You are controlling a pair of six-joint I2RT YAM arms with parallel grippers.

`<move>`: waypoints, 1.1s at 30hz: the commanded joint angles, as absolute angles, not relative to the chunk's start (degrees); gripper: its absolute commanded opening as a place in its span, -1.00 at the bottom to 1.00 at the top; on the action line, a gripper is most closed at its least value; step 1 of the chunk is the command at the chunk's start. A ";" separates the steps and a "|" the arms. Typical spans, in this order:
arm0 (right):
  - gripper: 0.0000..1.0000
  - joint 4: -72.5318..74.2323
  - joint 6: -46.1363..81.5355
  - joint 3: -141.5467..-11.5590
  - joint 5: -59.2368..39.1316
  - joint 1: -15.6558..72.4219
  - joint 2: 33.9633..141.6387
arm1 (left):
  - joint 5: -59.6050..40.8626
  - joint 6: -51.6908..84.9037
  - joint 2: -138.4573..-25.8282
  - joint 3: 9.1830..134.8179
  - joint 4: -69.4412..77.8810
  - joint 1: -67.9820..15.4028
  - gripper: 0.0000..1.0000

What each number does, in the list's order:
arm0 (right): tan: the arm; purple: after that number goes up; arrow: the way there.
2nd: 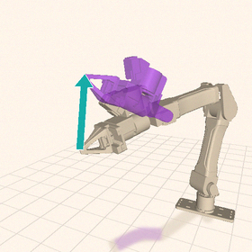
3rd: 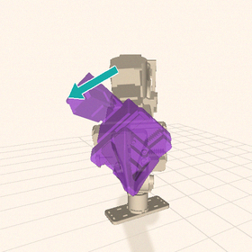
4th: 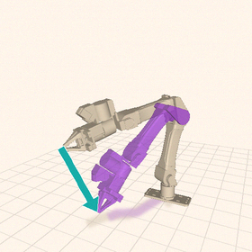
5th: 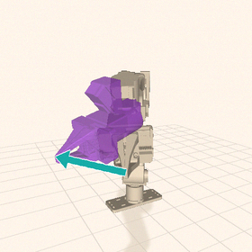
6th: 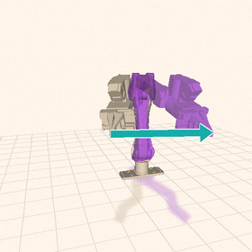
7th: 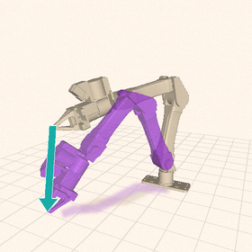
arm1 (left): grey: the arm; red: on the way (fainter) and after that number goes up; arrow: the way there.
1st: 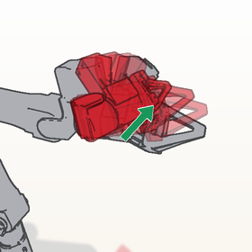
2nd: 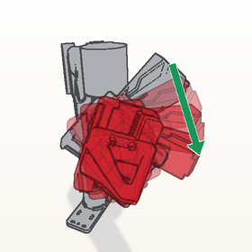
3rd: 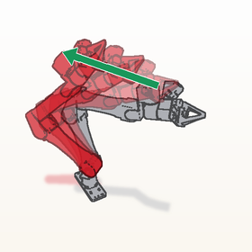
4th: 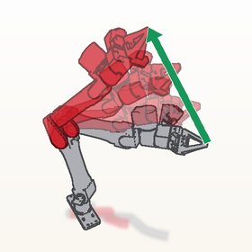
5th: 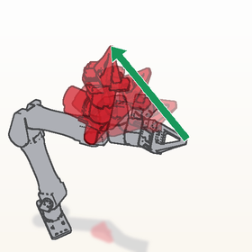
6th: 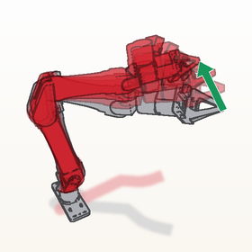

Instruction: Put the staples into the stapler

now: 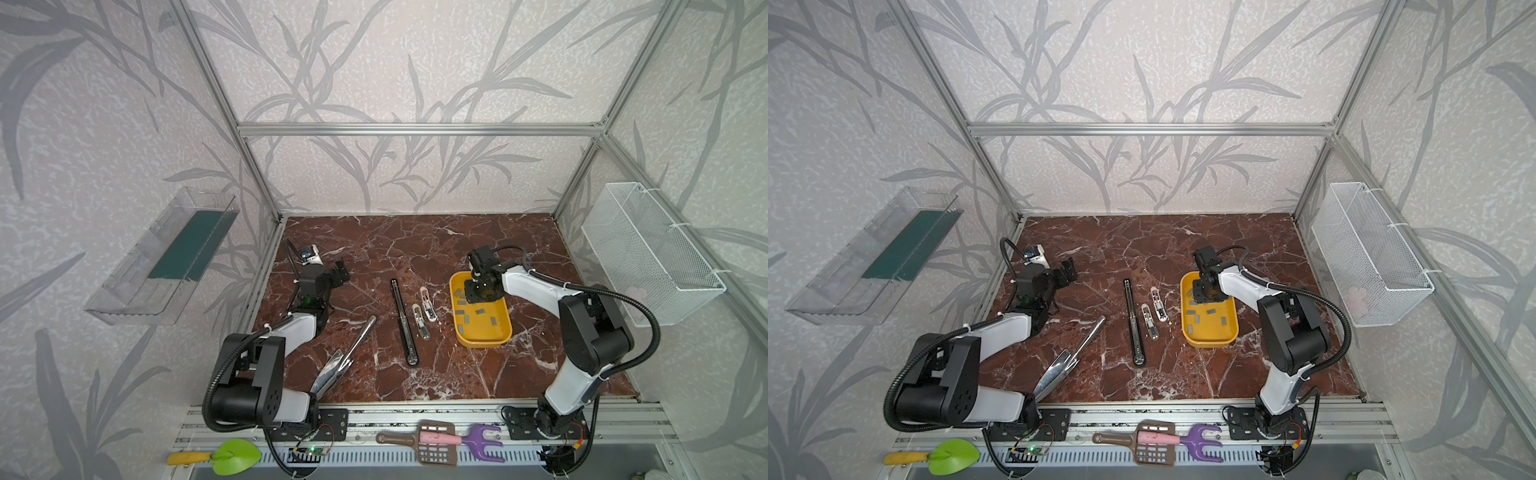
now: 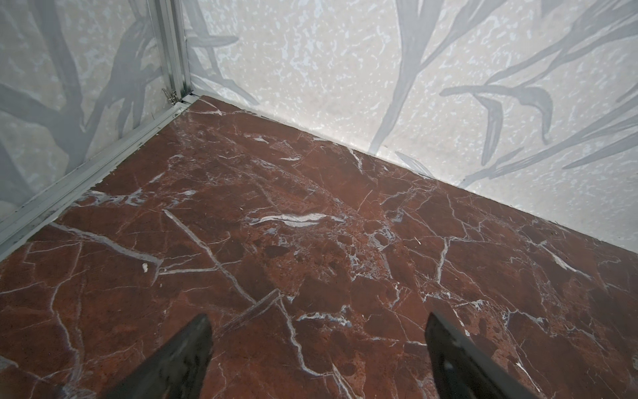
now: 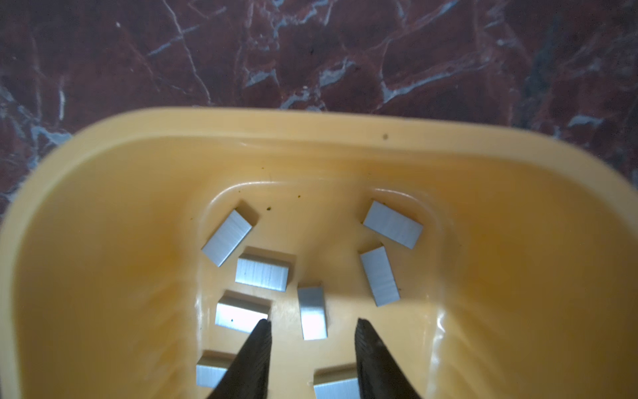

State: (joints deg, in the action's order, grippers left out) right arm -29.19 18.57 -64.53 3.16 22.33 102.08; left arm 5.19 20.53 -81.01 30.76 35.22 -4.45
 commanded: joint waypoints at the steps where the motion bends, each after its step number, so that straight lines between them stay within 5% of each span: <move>1: -0.22 -31.95 18.90 -66.40 2.67 22.24 104.05 | 3.94 20.39 -81.37 31.21 35.84 -4.19 0.93; 33: -0.51 -34.61 19.25 -68.90 4.13 22.24 109.86 | 1.10 19.93 -81.74 31.01 36.65 -4.26 0.93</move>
